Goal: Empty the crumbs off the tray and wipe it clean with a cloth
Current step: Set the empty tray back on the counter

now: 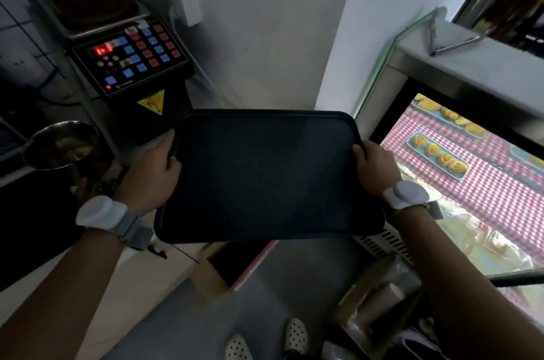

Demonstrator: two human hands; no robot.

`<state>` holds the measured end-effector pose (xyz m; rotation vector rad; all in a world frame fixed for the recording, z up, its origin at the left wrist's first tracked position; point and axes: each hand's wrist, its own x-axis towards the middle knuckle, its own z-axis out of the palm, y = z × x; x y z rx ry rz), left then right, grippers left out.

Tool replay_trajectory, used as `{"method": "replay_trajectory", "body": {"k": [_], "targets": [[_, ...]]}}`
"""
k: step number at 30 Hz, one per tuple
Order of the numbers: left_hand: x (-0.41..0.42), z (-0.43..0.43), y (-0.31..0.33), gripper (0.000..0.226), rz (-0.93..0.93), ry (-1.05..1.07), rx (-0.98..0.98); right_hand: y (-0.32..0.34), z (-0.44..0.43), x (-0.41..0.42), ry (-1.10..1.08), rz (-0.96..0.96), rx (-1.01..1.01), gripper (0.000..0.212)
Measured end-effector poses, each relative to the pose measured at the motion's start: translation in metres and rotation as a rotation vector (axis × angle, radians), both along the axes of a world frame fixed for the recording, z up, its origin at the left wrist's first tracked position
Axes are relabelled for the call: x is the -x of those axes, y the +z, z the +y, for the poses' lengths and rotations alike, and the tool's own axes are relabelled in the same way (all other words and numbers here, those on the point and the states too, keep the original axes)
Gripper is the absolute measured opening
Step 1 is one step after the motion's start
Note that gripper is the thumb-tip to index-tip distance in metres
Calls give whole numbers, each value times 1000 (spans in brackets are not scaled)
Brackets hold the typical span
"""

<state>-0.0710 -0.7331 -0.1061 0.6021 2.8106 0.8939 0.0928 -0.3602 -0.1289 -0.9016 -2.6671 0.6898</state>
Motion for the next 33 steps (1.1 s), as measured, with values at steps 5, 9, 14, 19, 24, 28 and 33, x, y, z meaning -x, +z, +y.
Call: {"method": "replay_trajectory", "body": {"k": [5, 9, 14, 19, 24, 28, 33], "targets": [[8, -3, 20, 62, 9, -18, 12, 13, 0, 5, -5, 12, -11, 38], [12, 0, 27, 62, 14, -41, -17, 18, -1, 4, -35, 39, -5, 34], [15, 9, 27, 64, 7, -65, 19, 21, 4, -11, -60, 67, -31, 35], [4, 38, 34, 59, 34, -145, -45, 26, 16, -35, -107, 33, -45, 35], [6, 73, 36, 62, 17, -301, -45, 33, 34, -76, -220, 17, -53, 36], [-2, 106, 34, 61, 61, -354, -67, 40, 47, -103, -296, 19, -82, 34], [-20, 159, 36, 65, 34, -433, -62, 43, 67, -150, -430, -15, -90, 35]]}}
